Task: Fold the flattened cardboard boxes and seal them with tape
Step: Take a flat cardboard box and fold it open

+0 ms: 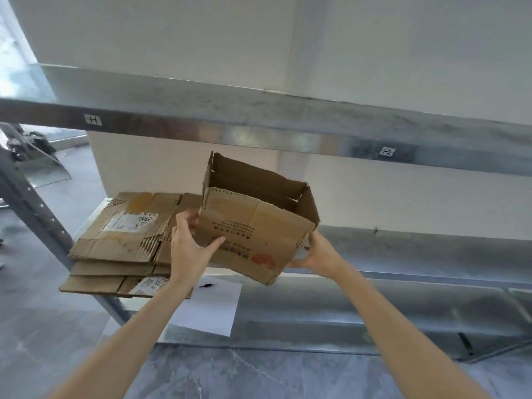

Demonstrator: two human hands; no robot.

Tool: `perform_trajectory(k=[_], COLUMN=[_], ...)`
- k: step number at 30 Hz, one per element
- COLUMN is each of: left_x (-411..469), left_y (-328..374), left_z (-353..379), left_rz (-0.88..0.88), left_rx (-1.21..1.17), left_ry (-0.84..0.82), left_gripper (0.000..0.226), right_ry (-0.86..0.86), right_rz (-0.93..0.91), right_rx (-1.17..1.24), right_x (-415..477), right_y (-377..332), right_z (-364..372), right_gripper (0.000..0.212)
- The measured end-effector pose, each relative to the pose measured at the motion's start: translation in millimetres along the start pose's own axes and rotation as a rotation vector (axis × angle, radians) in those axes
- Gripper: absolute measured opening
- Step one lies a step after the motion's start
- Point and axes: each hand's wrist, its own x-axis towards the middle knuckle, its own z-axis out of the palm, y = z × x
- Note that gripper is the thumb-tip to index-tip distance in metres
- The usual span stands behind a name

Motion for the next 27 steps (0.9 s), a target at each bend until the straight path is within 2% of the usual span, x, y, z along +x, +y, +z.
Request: perform_trajectory(k=[8,12,17,27], left_x=[-5.7,-2.5,7.1,5.9], left_y=[-16.4,-24.2,-20.7,16.2], left_z=[17.5,17.3,11.6,6.0], left_rz=[-0.045,-0.039,-0.005,0.191], left_rx=[-0.076,-0.089,-0.130,-0.076], left_ry=[-0.171,-0.198,-0.190,-0.094], left_gripper=[0.074,0.074,0.081,0.077], right_ry=[0.104,0.142,0.212,0.260], right_rz=[0.060,0.077,0.055,-0.008], right_rx=[0.006,0.056,0.154,0.133], right_x=[1.1,0.1,2.3,-16.5], right_y=[7.9,8.9,-1.9,-12.9], right_z=[7.2,13.7,15.4,-9.7], right_gripper=[0.091,0.096,0.095,0.086])
